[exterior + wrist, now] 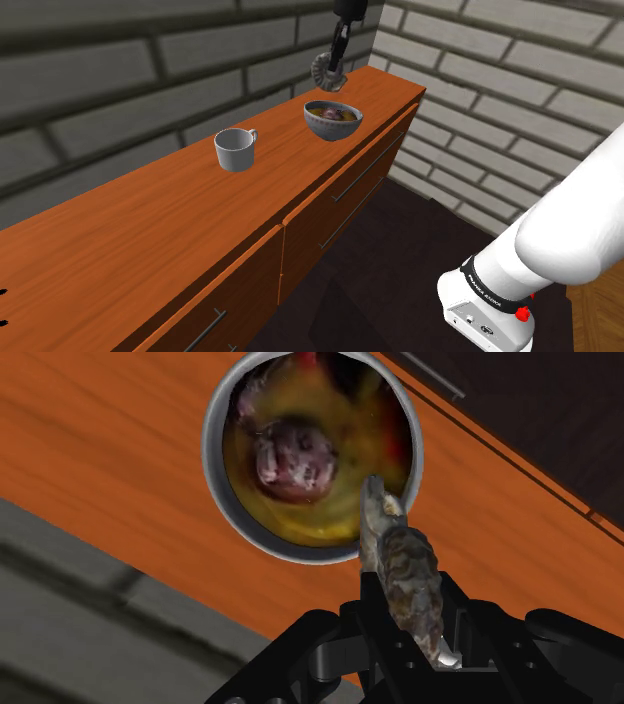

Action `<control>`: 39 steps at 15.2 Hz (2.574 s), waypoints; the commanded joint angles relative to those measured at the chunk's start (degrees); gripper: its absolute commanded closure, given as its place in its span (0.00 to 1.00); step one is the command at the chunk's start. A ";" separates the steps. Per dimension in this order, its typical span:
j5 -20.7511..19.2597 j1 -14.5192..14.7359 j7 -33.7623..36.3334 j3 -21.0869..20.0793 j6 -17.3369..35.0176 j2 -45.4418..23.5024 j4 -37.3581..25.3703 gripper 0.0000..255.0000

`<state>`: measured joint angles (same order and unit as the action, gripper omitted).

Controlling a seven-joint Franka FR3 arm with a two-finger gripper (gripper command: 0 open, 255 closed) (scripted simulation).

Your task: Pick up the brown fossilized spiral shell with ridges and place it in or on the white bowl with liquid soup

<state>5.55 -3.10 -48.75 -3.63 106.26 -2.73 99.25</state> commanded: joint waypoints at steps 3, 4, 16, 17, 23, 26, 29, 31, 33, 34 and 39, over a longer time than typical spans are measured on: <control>0.36 -2.31 -4.49 2.04 -0.35 -1.69 -1.62 1.00; 0.38 -2.30 -4.56 2.03 0.42 -1.70 -0.86 1.00; 0.70 -2.22 -5.42 1.96 9.36 -2.74 7.07 1.00; 0.73 -2.21 -5.49 1.95 10.09 -2.91 7.64 1.00; 0.82 -2.20 -5.69 1.93 12.06 -3.41 9.11 1.00; 0.82 -2.20 -5.69 1.93 12.06 -3.41 9.11 1.00; 0.82 -2.22 -5.73 1.94 12.02 -3.30 9.18 0.00; 0.82 -2.22 -5.72 1.94 11.97 -3.34 9.09 0.00; 0.82 -2.20 -5.69 1.93 12.06 -3.41 9.11 0.00; 0.76 -2.29 -5.65 2.00 10.29 -2.79 7.97 0.00; 0.61 -2.54 -5.55 2.22 5.27 -1.41 4.35 0.00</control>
<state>6.16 -5.59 -54.25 -1.46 112.02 -4.27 103.90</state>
